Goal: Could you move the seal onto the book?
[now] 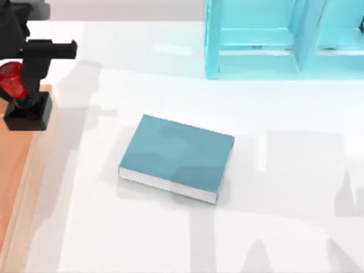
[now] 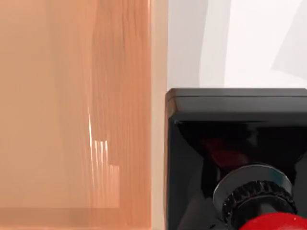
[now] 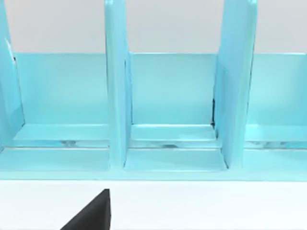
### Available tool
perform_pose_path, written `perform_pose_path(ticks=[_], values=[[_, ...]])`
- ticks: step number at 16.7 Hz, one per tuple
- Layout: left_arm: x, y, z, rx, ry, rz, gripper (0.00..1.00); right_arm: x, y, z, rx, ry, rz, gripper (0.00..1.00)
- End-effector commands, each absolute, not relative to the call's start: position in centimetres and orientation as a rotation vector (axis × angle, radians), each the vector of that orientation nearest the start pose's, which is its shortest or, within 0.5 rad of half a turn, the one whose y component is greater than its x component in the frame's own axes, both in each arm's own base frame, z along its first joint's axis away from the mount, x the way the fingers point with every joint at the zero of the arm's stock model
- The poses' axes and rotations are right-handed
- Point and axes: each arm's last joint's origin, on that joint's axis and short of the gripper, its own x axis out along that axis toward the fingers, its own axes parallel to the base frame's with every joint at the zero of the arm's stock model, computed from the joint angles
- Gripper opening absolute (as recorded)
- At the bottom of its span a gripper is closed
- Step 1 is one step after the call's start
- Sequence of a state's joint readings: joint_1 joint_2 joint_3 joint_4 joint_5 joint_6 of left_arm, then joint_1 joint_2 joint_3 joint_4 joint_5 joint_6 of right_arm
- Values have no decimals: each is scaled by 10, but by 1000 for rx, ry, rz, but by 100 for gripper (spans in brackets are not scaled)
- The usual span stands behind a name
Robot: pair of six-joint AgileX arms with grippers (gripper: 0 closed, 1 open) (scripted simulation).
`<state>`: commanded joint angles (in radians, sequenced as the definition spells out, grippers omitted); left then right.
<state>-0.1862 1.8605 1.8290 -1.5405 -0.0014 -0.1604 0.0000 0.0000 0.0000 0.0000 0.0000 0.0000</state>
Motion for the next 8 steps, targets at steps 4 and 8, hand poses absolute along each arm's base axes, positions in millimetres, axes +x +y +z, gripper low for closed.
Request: perform_pose_path(ticks=[4, 8], values=[[366, -121, 282, 15, 1578, -9, 0, 106, -1, 160, 0, 0, 0, 100], [367, -222, 241, 21, 1580, -13, 0, 106, -1, 160, 0, 0, 0, 100]])
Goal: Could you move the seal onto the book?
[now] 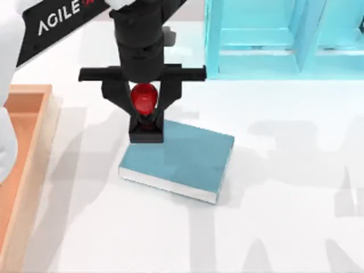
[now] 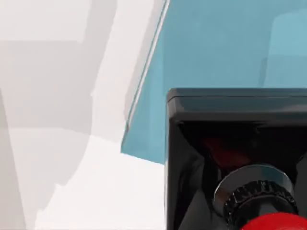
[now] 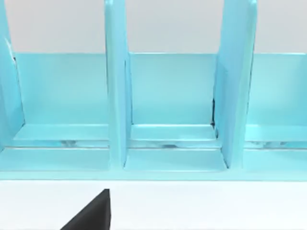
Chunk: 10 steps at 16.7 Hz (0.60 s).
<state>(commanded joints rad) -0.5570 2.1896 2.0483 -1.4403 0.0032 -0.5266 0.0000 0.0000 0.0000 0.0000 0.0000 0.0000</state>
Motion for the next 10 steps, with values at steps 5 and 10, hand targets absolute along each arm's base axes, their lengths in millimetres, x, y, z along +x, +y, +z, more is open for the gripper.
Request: perform_pose_path(ticks=[5, 10], values=[[361, -266, 221, 15, 1567, -18, 0, 106, -1, 160, 0, 0, 0, 100], [361, -266, 221, 15, 1568, -18, 0, 106, -1, 160, 0, 0, 0, 100]])
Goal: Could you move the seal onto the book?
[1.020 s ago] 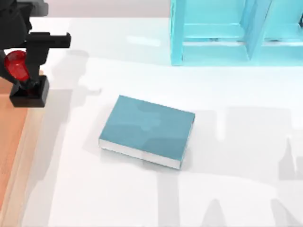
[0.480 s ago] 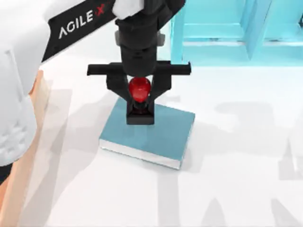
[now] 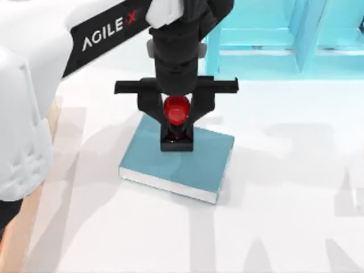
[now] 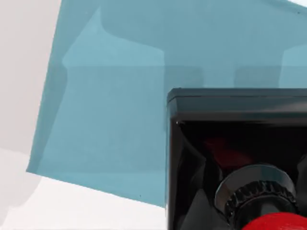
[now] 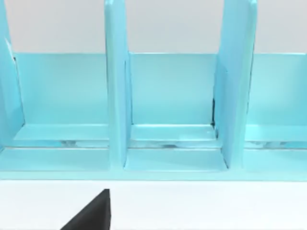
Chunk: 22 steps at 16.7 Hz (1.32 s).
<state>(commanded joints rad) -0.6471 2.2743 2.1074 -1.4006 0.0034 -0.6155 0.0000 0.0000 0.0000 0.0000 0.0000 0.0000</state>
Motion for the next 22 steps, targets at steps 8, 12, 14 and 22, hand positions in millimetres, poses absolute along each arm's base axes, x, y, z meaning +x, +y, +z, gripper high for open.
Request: perform_pose_path(ticks=[8, 12, 14, 22], values=[[361, -266, 221, 15, 1567, -18, 38, 106, -1, 160, 0, 0, 0, 100], [361, -266, 221, 15, 1567, -18, 68, 106, -1, 160, 0, 0, 0, 100], [361, -266, 221, 15, 1567, -18, 83, 106, -1, 160, 0, 0, 0, 100], [361, -266, 221, 15, 1567, -18, 100, 106, -1, 160, 0, 0, 0, 100]])
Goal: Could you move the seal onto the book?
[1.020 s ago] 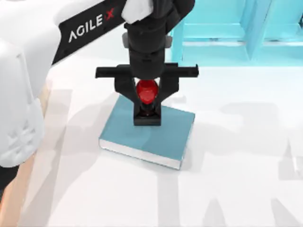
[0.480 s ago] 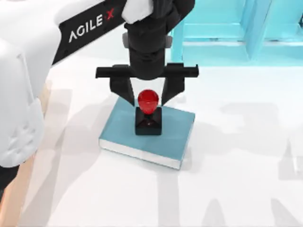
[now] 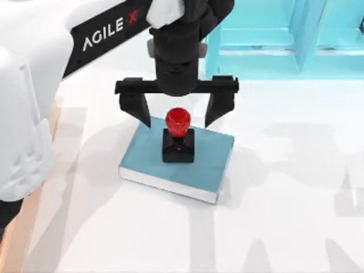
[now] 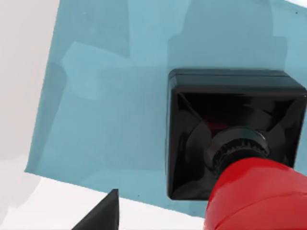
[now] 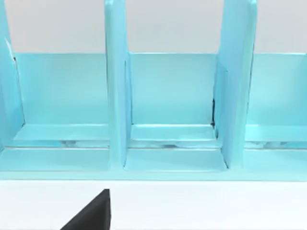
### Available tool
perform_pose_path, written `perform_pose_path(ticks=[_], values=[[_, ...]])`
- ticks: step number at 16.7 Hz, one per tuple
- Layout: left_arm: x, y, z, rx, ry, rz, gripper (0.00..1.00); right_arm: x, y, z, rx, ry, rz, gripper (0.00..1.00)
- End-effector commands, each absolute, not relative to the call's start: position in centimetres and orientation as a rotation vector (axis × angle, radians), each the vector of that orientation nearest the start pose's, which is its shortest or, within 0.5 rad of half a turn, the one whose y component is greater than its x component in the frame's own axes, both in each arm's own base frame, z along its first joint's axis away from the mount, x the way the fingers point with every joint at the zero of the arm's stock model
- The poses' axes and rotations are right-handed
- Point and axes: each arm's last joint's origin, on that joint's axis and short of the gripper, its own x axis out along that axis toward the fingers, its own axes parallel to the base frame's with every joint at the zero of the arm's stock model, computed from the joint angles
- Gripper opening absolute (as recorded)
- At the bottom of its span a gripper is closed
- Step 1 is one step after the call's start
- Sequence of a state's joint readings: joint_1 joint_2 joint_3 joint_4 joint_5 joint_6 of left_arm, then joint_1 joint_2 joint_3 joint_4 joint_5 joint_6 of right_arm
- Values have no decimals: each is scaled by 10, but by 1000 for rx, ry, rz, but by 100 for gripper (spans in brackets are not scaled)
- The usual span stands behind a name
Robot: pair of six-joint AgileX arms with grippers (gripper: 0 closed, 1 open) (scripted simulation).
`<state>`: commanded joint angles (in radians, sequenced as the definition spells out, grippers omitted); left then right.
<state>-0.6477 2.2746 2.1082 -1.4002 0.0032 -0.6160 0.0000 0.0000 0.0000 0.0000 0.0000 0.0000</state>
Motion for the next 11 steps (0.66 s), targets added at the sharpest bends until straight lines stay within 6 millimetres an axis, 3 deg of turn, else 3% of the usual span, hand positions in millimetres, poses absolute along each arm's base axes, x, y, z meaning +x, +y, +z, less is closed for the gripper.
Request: perform_pose_path(ticks=[5, 11], values=[[362, -266, 223, 15, 1571, -14, 100, 106, -1, 160, 0, 0, 0, 100], [362, -266, 251, 14, 1567, -17, 100, 106, -1, 160, 0, 0, 0, 100]])
